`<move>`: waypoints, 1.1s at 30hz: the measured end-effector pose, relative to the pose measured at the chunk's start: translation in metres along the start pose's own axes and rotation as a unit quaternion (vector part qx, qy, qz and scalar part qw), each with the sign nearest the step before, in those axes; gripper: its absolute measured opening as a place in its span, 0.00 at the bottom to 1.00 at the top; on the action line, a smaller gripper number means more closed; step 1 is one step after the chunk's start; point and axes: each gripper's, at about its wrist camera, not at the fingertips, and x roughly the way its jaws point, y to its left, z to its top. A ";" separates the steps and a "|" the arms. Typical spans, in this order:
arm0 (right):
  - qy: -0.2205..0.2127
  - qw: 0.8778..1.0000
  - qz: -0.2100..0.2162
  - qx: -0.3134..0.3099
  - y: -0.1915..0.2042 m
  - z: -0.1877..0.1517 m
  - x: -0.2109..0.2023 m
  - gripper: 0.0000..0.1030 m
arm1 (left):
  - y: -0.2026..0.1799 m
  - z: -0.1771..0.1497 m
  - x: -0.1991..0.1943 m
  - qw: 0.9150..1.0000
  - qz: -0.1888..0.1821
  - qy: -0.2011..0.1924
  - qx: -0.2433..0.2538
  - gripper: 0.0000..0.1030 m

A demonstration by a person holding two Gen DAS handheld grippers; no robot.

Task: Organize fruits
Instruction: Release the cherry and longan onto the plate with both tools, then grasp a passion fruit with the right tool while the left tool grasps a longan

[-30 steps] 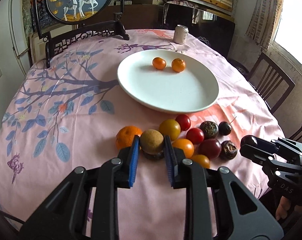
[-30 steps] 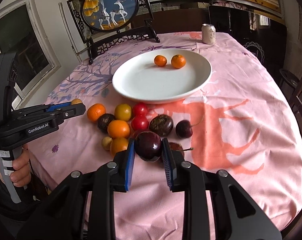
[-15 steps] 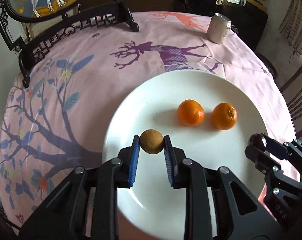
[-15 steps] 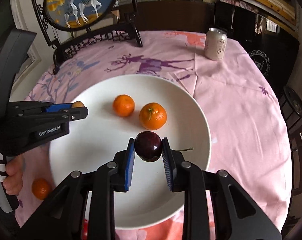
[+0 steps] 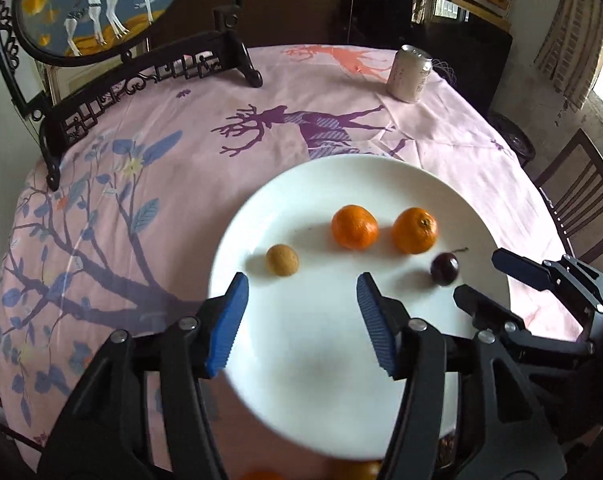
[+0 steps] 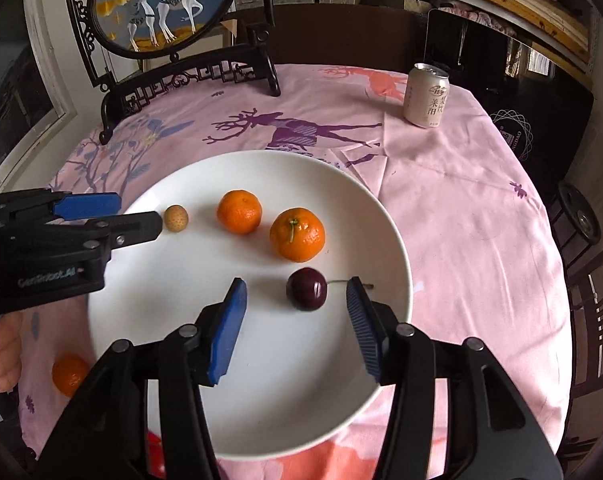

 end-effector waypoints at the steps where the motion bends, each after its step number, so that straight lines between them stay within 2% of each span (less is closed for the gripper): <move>1: -0.002 1.000 0.002 0.004 0.002 -0.005 -0.009 0.52 | 0.001 -0.011 -0.014 1.000 0.001 -0.011 0.000 0.64; 2: -0.004 1.000 0.003 0.008 0.005 -0.011 -0.017 0.52 | 0.001 -0.021 -0.027 1.000 -0.001 -0.021 -0.001 0.68; 5: -0.004 1.000 0.008 0.019 0.016 -0.029 -0.037 0.52 | 0.006 -0.055 -0.057 0.999 0.007 -0.038 -0.015 0.69; 10: -0.016 1.000 0.004 0.027 0.036 -0.060 -0.064 0.52 | 0.015 -0.102 -0.085 0.998 0.025 -0.051 -0.040 0.76; 17: -0.009 0.999 0.022 0.040 0.049 -0.109 -0.077 0.53 | 0.020 -0.144 -0.094 0.998 0.035 -0.041 -0.040 0.78; 21: -0.017 0.998 0.003 0.058 0.045 -0.144 -0.089 0.53 | 0.024 -0.166 -0.098 0.997 0.049 -0.044 -0.035 0.81; 26: -0.014 0.998 0.003 0.068 0.040 -0.188 -0.106 0.53 | 0.037 -0.205 -0.102 0.996 0.054 -0.062 -0.024 0.86; 29: -0.005 0.997 0.005 0.072 0.039 -0.201 -0.106 0.53 | 0.044 -0.218 -0.098 0.997 0.050 -0.050 -0.028 0.86; 33: -0.012 0.998 0.008 0.056 0.046 -0.201 -0.102 0.53 | 0.043 -0.226 -0.095 0.998 0.038 -0.038 -0.027 0.86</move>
